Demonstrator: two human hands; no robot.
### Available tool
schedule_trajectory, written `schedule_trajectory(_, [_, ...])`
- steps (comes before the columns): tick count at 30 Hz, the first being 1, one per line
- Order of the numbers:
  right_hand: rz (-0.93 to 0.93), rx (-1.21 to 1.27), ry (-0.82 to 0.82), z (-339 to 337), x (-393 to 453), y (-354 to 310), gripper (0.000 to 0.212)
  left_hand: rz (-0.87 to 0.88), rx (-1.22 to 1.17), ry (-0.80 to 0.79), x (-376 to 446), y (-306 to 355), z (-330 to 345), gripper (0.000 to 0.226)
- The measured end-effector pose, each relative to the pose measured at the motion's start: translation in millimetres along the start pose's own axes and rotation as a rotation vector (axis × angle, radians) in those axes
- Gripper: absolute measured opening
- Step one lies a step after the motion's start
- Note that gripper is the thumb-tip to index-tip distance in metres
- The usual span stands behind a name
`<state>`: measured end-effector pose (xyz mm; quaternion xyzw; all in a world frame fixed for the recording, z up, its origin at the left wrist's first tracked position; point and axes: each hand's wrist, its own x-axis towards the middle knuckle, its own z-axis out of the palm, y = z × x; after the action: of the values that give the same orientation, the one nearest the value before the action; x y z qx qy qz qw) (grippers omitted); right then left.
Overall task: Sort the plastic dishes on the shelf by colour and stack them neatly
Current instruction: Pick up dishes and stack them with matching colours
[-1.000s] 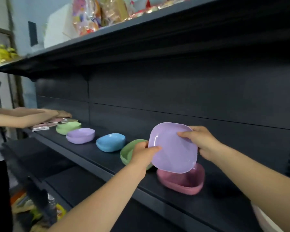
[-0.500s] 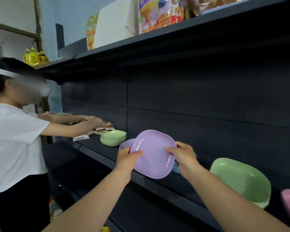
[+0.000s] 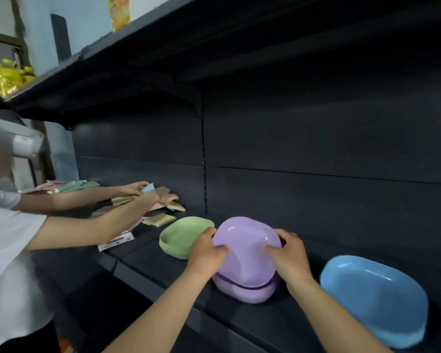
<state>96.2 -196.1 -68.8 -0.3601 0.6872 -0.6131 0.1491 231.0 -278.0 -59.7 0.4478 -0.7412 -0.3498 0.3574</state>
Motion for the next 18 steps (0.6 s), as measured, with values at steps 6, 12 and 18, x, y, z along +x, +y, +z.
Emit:
schedule_trajectory(6, [-0.001, -0.229, -0.143, 10.5, 7.1, 11.3, 0.020, 0.021, -0.074, -0.096, 15.9, -27.1, 13.4, 0.020])
schedule_trajectory(12, [0.153, -0.021, -0.203, 6.3, 4.8, 14.4, 0.031, -0.088, -0.345, -0.256, 13.1, -36.2, 13.5, 0.048])
schedule_trajectory(18, [0.167, -0.023, -0.231, 0.9, 5.6, 17.3, 0.041, -0.075, -0.323, -0.321, 16.0, -33.3, 11.4, 0.048])
